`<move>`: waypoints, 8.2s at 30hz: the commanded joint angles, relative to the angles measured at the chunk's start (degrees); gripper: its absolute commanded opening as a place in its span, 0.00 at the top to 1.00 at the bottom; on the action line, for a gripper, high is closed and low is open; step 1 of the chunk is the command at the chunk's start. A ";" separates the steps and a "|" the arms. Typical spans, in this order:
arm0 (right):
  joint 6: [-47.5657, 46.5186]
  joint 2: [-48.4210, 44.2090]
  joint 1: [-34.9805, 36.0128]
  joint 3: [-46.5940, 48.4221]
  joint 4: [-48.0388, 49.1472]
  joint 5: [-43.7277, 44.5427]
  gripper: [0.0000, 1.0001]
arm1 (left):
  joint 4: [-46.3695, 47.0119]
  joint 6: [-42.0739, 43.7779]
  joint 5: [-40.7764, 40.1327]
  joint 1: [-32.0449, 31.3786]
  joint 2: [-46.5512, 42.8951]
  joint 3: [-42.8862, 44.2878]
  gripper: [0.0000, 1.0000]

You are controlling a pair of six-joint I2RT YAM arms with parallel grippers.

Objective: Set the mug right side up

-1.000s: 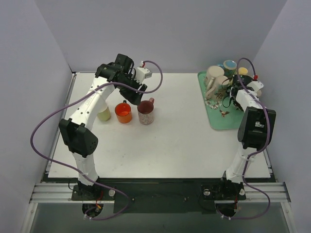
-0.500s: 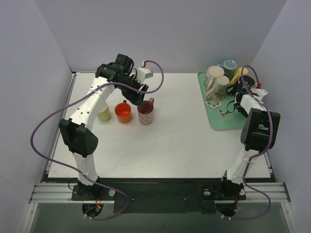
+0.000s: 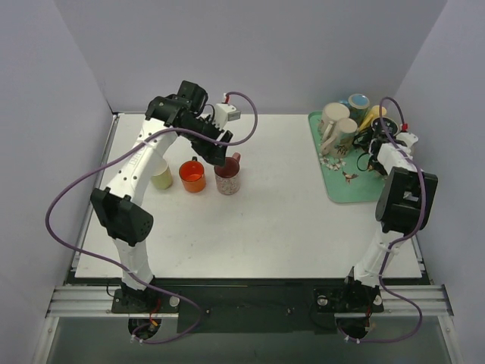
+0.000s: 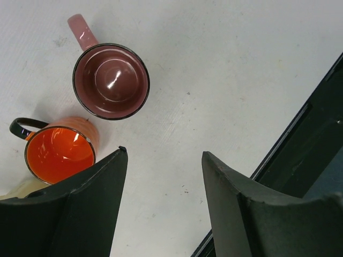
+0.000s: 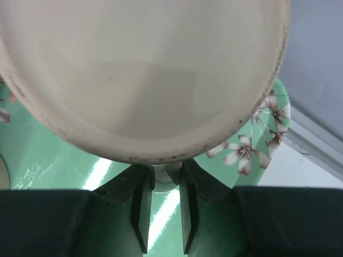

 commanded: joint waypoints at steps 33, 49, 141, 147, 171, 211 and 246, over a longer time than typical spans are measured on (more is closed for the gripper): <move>12.39 -73.52 19.46 -29.77 5.01 -42.67 1.00 | 86.64 76.86 -19.57 -29.35 -57.04 -75.12 0.18; 20.31 -76.43 34.93 -29.59 13.10 -42.77 1.00 | 112.95 81.26 -19.21 -33.49 -47.29 -80.16 0.14; 12.04 -2.98 23.07 6.69 -0.95 5.47 0.34 | 7.82 16.76 -3.75 27.51 -26.98 -27.95 0.33; 13.02 9.87 23.51 22.85 -8.77 9.00 0.37 | 15.22 13.50 -5.59 18.55 -32.96 -33.93 0.31; 8.53 8.38 16.66 12.85 -6.15 -0.40 0.57 | 10.21 14.99 -4.45 17.48 -33.93 -31.03 0.31; 0.62 -27.01 17.36 -7.87 1.93 -30.00 1.00 | 19.52 15.33 -6.83 1.75 -40.70 -31.82 0.30; 11.17 -56.92 50.66 -11.05 15.56 -39.08 1.00 | 101.97 75.99 -17.36 -22.86 -57.22 -83.68 0.16</move>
